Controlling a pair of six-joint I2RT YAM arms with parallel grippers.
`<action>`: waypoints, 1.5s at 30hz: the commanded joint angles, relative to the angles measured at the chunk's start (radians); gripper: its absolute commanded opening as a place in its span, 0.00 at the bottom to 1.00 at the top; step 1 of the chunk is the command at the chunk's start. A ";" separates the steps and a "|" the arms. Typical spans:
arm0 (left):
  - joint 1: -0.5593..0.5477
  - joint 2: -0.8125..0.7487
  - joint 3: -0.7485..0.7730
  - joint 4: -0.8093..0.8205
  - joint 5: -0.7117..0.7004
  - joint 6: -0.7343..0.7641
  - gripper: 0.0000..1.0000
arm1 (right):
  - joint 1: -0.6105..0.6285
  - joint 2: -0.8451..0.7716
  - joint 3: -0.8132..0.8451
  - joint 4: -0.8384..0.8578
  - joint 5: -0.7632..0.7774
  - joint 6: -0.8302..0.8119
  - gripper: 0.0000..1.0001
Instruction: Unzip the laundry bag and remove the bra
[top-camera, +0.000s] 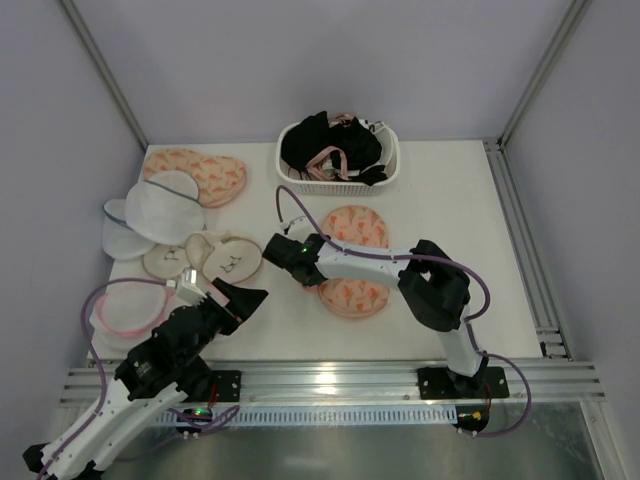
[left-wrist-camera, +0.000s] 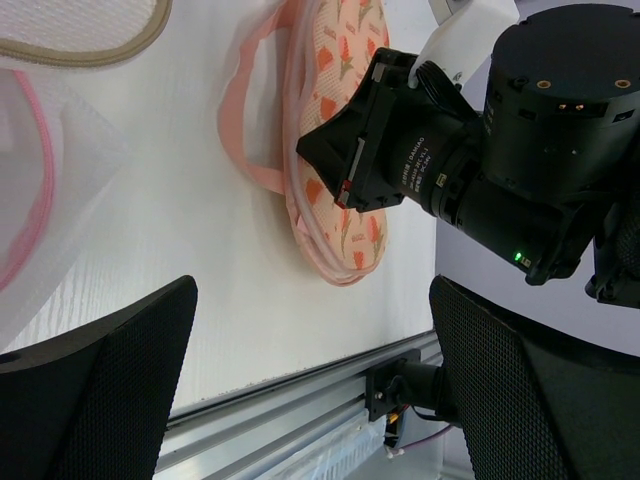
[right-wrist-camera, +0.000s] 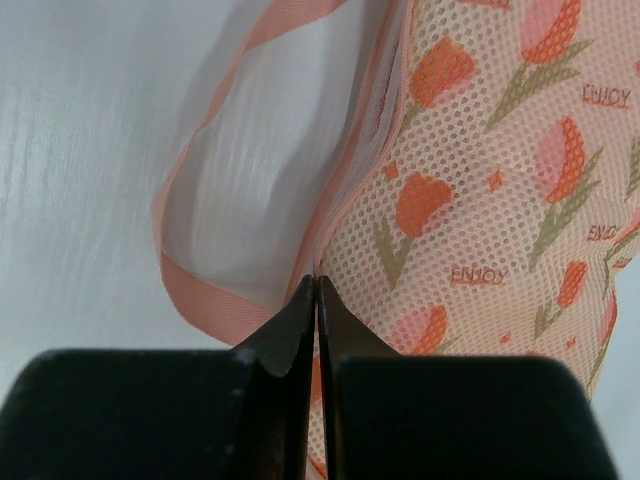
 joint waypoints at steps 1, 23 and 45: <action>0.004 -0.020 -0.005 -0.013 -0.032 -0.013 1.00 | 0.006 -0.029 0.006 -0.020 0.042 0.016 0.04; 0.004 0.085 -0.005 0.090 0.008 -0.009 1.00 | -0.045 -0.465 -0.188 -0.284 0.406 0.252 0.04; 0.003 0.388 0.082 0.289 0.095 0.080 0.99 | -0.605 -1.072 -0.633 0.129 0.129 -0.083 0.61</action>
